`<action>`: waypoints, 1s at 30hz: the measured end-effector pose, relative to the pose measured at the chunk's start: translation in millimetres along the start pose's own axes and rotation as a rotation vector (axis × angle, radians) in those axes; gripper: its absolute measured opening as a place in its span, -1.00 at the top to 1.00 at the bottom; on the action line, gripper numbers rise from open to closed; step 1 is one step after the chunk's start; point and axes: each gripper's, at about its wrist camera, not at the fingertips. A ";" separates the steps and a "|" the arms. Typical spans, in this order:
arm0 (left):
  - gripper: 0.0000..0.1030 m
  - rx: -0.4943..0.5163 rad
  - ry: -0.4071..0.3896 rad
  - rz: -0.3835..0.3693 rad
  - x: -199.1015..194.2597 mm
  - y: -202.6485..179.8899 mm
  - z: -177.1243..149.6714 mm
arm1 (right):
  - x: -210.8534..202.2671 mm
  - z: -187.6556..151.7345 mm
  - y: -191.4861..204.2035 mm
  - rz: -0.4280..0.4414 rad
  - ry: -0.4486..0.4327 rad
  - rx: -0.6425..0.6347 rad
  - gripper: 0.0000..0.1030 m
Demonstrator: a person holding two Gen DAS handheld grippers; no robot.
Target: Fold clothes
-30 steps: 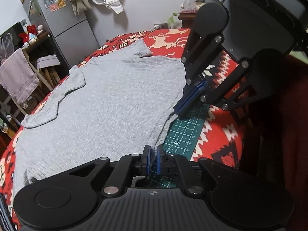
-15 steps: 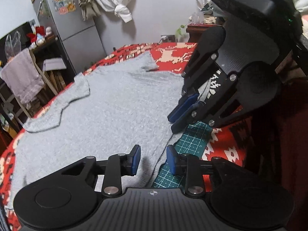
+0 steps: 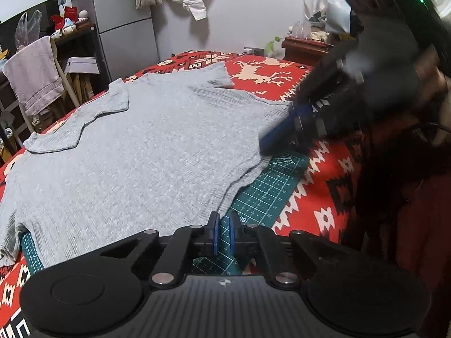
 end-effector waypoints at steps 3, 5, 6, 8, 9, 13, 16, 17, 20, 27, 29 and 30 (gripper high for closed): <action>0.86 -0.012 -0.001 -0.003 -1.1 1.5 0.2 | -3.4 6.7 -33.5 -0.101 -0.034 0.113 0.82; 0.86 -0.017 -0.004 0.006 -1.7 2.3 0.9 | 1.0 11.8 -58.7 -0.149 -0.046 0.189 0.81; 0.86 -0.019 -0.008 0.010 -2.8 2.9 1.3 | 2.4 13.5 -71.7 -0.163 -0.048 0.226 0.81; 0.86 -0.031 -0.021 0.022 -5.7 4.8 2.0 | 9.2 18.7 -93.5 -0.190 -0.061 0.288 0.81; 0.86 -0.041 -0.030 0.029 -7.6 6.1 2.3 | 14.8 21.7 -101.5 -0.203 -0.063 0.308 0.80; 0.86 -0.121 -0.062 0.060 -15.5 15.8 3.1 | 42.3 28.9 -114.5 -0.235 -0.048 0.335 0.80; 0.86 -0.202 -0.097 0.083 -25.5 27.3 1.4 | 67.6 32.2 -115.1 -0.239 -0.024 0.333 0.80; 0.86 -0.229 -0.109 0.090 -28.9 31.2 0.9 | 75.3 32.4 -113.7 -0.241 -0.014 0.332 0.80; 0.86 -0.303 -0.143 0.114 -38.8 41.3 -1.5 | 91.1 32.1 -109.3 -0.244 -0.005 0.324 0.80; 0.86 -0.396 -0.172 0.164 -53.9 55.4 -12.4 | 95.4 34.8 -94.0 -0.312 -0.006 0.191 0.98; 0.86 -0.412 -0.178 0.173 -57.6 57.6 -15.8 | 92.4 33.0 -101.3 -0.352 -0.006 0.209 0.98; 0.86 -0.418 -0.181 0.175 -59.4 58.3 -17.5 | 90.3 31.4 -105.7 -0.354 -0.006 0.227 0.98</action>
Point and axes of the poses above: each gripper's, at about its wrist camera, not at the fingertips, and x roughly the way its jaws point, y to its left, z to its top, and after that the axes turned 10 degrees about -z, right-handed
